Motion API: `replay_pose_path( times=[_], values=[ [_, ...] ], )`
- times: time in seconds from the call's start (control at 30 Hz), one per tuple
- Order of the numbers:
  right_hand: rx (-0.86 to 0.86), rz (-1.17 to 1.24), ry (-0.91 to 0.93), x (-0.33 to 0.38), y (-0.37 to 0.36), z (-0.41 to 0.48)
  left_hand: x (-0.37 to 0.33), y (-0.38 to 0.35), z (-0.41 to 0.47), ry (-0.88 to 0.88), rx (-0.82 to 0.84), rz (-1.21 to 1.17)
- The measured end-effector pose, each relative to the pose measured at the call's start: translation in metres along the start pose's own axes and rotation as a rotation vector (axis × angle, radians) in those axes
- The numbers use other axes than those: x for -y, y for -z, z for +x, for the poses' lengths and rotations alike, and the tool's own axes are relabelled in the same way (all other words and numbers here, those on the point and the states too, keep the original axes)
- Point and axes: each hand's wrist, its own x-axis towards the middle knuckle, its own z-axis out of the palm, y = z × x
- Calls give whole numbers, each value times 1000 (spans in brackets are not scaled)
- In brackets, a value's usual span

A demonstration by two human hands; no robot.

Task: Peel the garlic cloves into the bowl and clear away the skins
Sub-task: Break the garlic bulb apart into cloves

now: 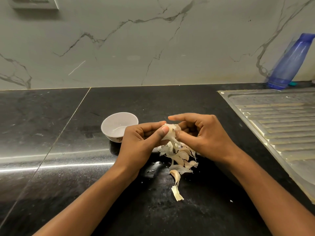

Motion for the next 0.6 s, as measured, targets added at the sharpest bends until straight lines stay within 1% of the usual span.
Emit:
replay_pose_path(
  times=[0.13, 0.27, 0.33, 0.43, 0.53, 0.6],
  values=[
    [-61, -7, -36, -3, 6, 2, -1, 2, 3, 72, -9, -105],
    [-89, 8, -112, -6, 19, 3, 0, 3, 5, 104, -9, -130],
    [-54, -30, -150, -7, 24, 4, 0, 3, 4, 113, -7, -124],
    [43, -90, -196, -10, 28, 4, 0, 2, 4, 120, 1, -122],
    [135, -196, -203, -11, 27, 3, -1, 1, 4, 141, 16, -131],
    [177, -216, -202, -12, 27, 2, 0, 1, 4, 150, 24, -127]
  ],
)
